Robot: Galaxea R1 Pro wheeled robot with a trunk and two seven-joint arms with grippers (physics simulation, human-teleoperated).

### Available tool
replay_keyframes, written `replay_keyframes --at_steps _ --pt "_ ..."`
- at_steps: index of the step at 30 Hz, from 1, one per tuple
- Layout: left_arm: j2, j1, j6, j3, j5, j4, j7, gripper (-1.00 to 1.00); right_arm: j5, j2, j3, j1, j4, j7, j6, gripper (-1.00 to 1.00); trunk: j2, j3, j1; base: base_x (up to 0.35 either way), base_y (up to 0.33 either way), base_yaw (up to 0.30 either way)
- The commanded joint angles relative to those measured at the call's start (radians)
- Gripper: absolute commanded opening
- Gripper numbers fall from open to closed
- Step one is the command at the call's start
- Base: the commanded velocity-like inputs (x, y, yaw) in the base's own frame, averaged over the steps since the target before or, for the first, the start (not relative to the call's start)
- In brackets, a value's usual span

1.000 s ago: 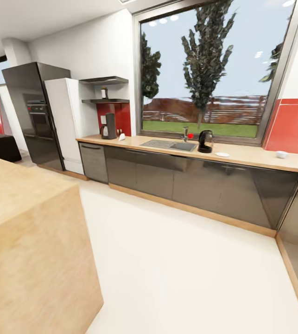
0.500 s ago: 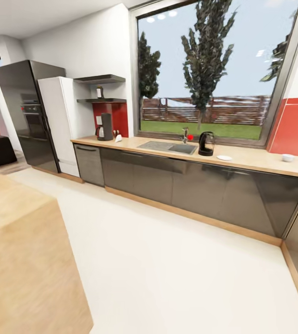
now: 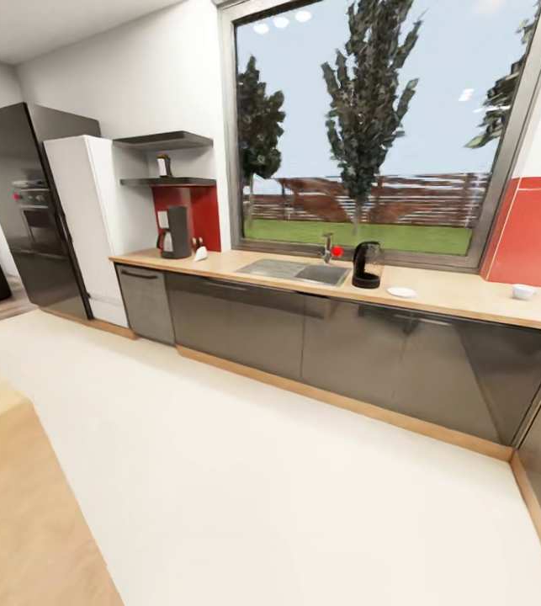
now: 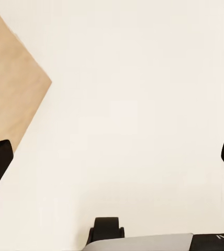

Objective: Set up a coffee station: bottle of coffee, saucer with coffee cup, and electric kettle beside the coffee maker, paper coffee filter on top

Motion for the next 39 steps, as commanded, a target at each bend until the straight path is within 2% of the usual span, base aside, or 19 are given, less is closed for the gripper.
replay_keyframes --at_steps 1,12,39 --pt "0.000 0.000 -0.002 0.000 -0.001 -0.001 0.000 1.00 0.000 0.000 0.000 -0.001 0.001 0.000 -0.003 1.00 0.000 -0.001 0.001 0.312 -0.135 -0.141" --pt "0.000 0.000 -0.001 0.001 0.000 -0.002 0.000 1.00 0.000 0.000 0.000 -0.001 0.001 0.000 -0.003 1.00 0.000 -0.001 0.001 0.312 -0.107 -0.036" --pt "0.001 0.000 -0.001 0.001 -0.001 -0.002 0.000 1.00 0.000 0.000 0.000 -0.001 0.001 0.000 -0.003 1.00 0.000 -0.001 0.001 0.316 -0.003 0.000"
